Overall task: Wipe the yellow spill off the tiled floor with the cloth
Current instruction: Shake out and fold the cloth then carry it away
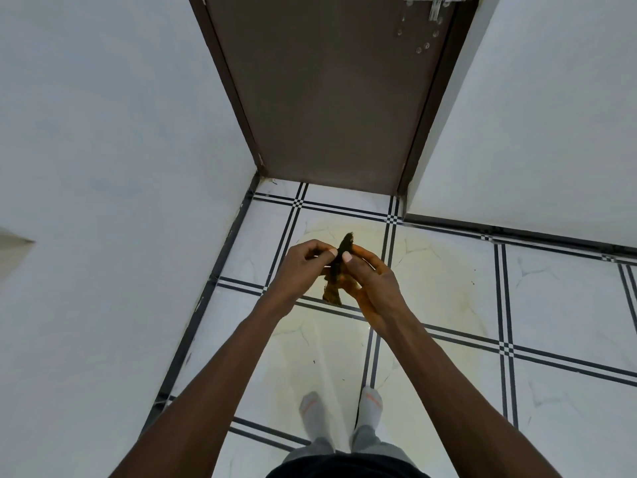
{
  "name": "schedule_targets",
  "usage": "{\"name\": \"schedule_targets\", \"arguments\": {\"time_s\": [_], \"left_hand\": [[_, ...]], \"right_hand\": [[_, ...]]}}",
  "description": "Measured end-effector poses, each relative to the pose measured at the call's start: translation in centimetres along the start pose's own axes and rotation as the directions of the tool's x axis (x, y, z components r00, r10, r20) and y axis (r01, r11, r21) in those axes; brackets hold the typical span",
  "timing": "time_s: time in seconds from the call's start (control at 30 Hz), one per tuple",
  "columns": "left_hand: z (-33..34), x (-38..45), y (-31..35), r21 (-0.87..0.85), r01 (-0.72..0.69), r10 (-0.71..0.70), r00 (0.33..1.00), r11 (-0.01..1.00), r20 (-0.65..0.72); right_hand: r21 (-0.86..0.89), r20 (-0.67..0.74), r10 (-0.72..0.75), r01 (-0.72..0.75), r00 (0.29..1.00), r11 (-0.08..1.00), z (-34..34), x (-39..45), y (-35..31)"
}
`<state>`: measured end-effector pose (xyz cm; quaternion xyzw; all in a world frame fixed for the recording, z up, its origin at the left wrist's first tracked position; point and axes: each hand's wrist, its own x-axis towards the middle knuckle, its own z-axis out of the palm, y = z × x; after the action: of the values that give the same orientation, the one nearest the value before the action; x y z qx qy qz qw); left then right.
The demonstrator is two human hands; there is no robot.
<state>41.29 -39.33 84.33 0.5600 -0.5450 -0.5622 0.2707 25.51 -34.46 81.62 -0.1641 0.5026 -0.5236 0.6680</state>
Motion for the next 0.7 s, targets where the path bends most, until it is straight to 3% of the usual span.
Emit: {"name": "schedule_targets", "arguments": {"time_s": [0.13,0.27,0.43,0.57,0.63,0.7], "left_hand": [[-0.4,-0.9,0.3,0.150,-0.091,0.084,0.995,0.985,0.051],[-0.3,-1.0,0.7,0.250,-0.153,0.157,0.988,0.956,0.005],[-0.4,-1.3,0.9,0.100,-0.072,0.070,0.997,0.992,0.025],[-1.4,-0.8,1.4,0.046,-0.072,0.076,0.994,0.996,-0.077],[-2.3,-0.4,2.3,0.079,-0.121,0.130,0.984,0.989,-0.119],[-3.1,-0.3,3.5,0.133,-0.170,0.186,0.975,0.976,-0.119]], "right_hand": [[-0.039,0.004,-0.031,0.031,1.000,0.999,0.1,-0.4,-0.1],[-0.029,0.004,-0.021,0.021,1.000,0.999,0.0,-0.8,0.0],[0.078,-0.020,0.027,-0.025,0.999,0.997,0.1,-0.6,-0.3],[0.145,-0.017,0.077,-0.074,0.997,0.987,-1.7,-0.2,0.3],[0.018,-0.066,0.103,-0.102,0.993,0.995,-3.4,-0.2,1.3],[-0.352,-0.138,0.074,-0.119,0.988,0.928,-5.0,-0.2,2.6]]}}
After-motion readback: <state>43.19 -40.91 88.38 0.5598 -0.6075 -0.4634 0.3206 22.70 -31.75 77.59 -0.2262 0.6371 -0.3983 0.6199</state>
